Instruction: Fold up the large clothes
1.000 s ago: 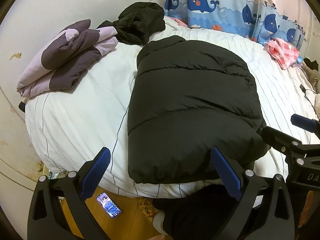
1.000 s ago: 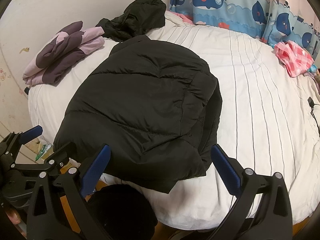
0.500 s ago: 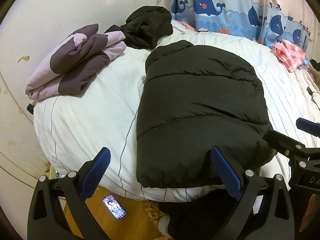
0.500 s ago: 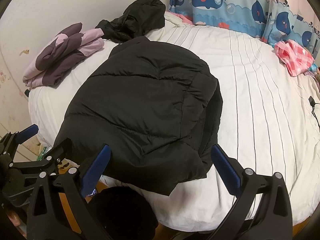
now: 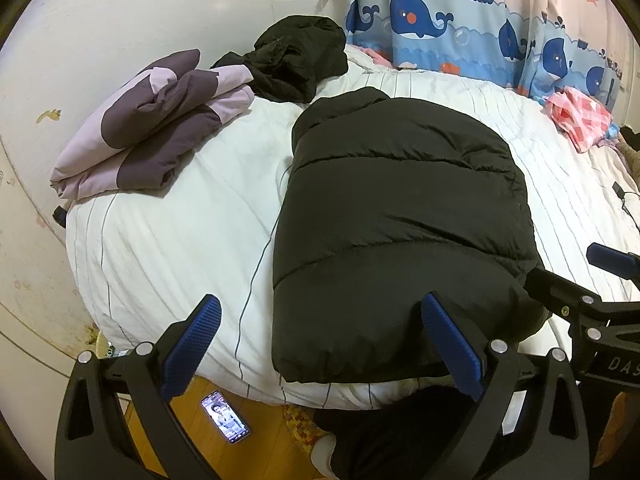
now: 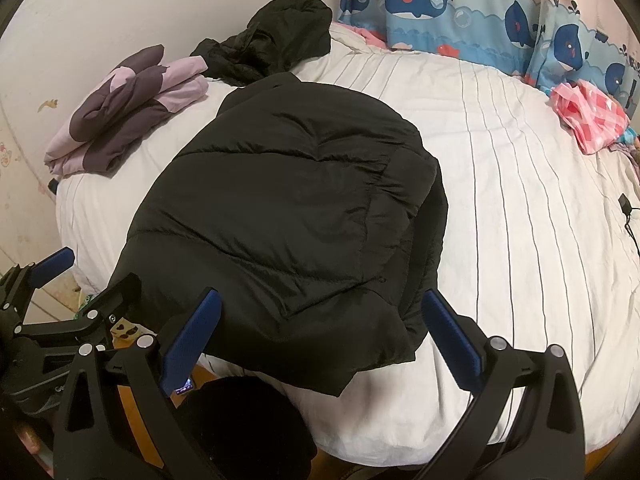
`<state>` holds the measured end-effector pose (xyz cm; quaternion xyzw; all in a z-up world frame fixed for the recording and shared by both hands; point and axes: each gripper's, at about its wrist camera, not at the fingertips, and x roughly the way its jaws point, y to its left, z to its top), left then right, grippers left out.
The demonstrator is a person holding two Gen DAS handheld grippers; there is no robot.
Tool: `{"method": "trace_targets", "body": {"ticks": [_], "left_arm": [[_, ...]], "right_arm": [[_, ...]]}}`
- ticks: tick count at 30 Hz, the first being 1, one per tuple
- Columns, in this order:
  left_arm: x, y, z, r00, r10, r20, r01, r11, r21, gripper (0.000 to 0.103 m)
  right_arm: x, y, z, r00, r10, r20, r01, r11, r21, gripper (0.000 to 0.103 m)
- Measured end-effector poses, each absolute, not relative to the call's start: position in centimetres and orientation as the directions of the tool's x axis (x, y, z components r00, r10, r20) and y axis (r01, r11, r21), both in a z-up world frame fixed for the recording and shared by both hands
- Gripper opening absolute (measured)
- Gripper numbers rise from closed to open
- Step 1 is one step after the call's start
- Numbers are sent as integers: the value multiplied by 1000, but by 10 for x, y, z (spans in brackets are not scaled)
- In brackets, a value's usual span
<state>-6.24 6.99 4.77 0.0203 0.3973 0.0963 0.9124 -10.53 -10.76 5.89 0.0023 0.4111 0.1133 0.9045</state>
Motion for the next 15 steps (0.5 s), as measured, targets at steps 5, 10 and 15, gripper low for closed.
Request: {"method": "trace_targets", "body": {"ticks": [5, 10, 15], "left_arm": [[-63, 70, 50, 673, 191, -715, -164, 981, 107, 96], [-62, 69, 50, 675, 189, -713, -164, 981, 105, 96], [-63, 69, 50, 675, 181, -715, -165, 982, 93, 96]], "right_arm": [[-103, -105, 60, 639, 208, -740, -204, 974, 97, 97], [-103, -105, 59, 639, 208, -740, -205, 974, 96, 97], [-102, -105, 59, 640, 198, -742, -202, 976, 86, 97]]}}
